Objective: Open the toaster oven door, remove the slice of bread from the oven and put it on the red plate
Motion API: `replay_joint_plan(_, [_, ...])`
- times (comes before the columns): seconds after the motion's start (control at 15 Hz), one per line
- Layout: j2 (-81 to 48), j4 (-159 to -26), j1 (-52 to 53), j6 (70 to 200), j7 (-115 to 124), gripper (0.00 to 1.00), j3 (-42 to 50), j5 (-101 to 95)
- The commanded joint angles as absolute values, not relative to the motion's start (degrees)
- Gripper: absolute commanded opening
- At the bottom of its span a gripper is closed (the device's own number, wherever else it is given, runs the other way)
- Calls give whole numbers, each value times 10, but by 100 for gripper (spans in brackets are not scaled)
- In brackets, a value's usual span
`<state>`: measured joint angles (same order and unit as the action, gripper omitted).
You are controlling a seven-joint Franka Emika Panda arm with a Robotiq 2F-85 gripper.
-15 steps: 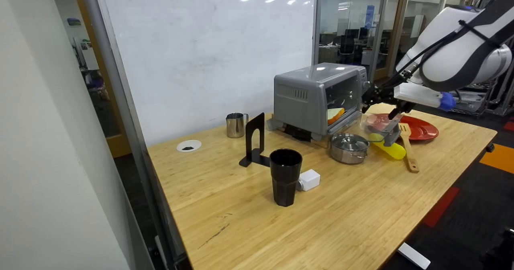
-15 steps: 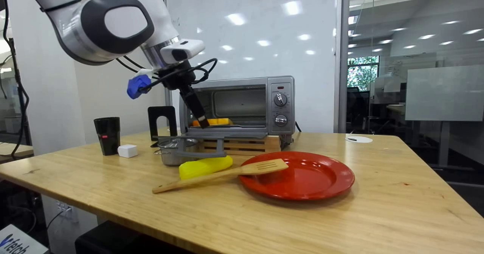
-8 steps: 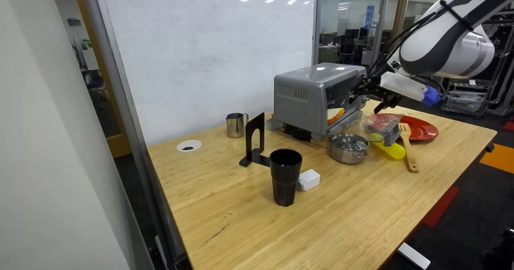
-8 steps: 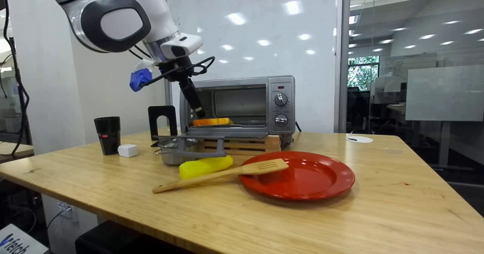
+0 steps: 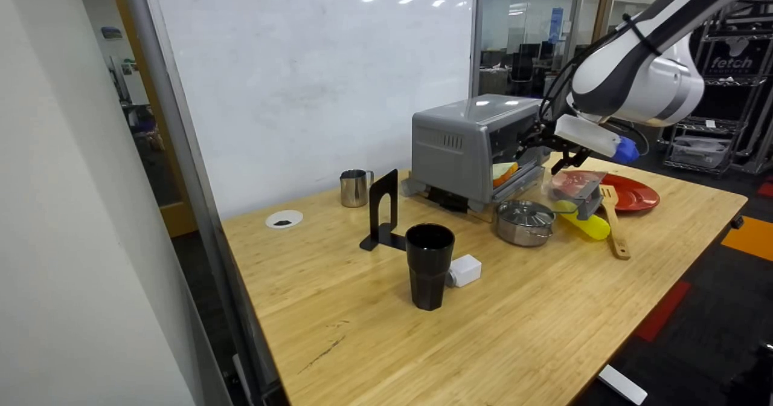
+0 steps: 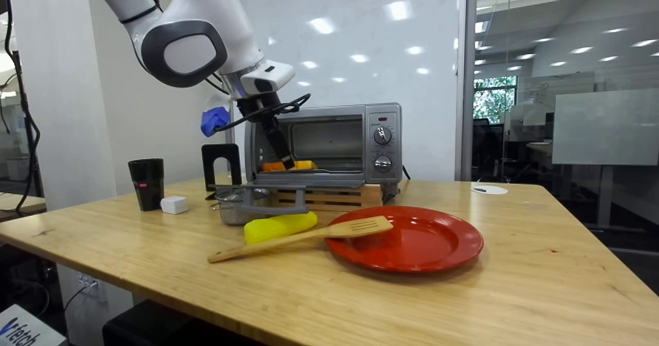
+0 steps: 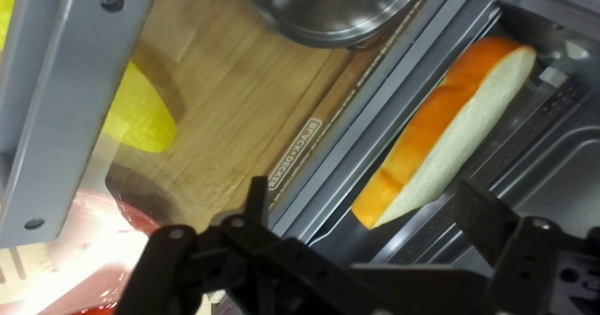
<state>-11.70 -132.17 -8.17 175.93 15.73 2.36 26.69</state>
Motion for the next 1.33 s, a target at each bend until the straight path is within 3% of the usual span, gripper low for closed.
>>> replay_joint_plan(0.0, [-162, -1279, -110, 1759, 130, 100, 1, 292])
replay_joint_plan(0.4, [-196, -1247, -138, 1763, 127, 100, -31, 291])
replay_joint_plan(0.93, [-207, -1213, -301, 1763, -24, 100, -229, 437])
replay_joint_plan(1.27, [-225, -1209, -379, 1769, -132, 100, -299, 506])
